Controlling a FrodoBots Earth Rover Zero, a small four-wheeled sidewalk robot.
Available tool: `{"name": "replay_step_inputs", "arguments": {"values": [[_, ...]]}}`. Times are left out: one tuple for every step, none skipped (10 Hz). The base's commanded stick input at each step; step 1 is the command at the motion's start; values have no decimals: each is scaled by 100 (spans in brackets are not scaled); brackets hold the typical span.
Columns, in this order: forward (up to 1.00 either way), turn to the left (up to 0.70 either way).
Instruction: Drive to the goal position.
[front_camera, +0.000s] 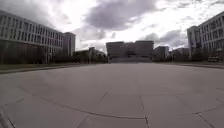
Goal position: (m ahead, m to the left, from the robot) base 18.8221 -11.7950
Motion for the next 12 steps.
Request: {"name": "replay_step_inputs", "arguments": {"values": [[0, 0], [0, 0], [0, 0], [0, 0], [0, 0], [0, 0], [9, 0], [50, 1], [50, 1], [50, 1], [50, 1], [50, 1]]}}
